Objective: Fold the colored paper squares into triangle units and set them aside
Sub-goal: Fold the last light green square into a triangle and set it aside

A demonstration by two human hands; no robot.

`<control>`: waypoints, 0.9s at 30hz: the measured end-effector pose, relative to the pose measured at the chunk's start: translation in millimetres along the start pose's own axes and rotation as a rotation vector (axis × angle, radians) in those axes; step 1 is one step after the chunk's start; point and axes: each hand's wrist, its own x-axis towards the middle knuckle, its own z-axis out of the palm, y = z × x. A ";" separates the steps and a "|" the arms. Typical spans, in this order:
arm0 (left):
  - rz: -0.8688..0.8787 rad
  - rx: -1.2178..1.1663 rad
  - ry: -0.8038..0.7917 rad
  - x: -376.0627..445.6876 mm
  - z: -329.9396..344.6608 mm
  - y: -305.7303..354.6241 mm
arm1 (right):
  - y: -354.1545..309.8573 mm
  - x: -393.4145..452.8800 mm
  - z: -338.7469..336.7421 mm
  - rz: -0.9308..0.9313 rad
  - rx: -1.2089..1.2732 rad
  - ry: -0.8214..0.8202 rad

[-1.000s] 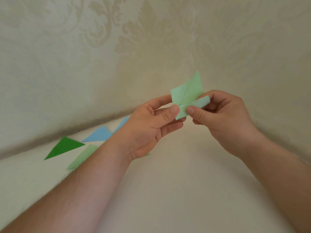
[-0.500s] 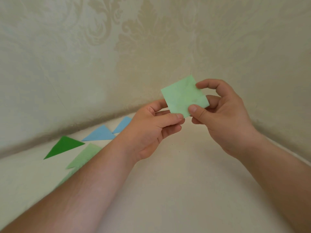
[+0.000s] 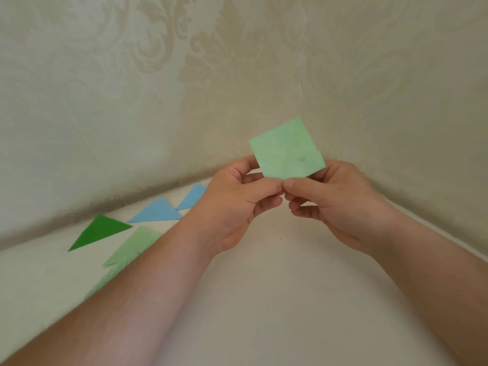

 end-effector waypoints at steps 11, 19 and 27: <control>0.048 0.192 0.091 4.5 -5.2 0.9 | -6.5 7.7 -18.0 0.003 -0.013 0.150; 0.056 0.204 0.105 4.0 -13.1 7.2 | -9.7 9.1 -23.0 0.044 0.026 0.106; 0.086 0.220 0.162 6.4 -10.7 6.6 | -8.3 8.6 -27.4 0.078 0.012 0.078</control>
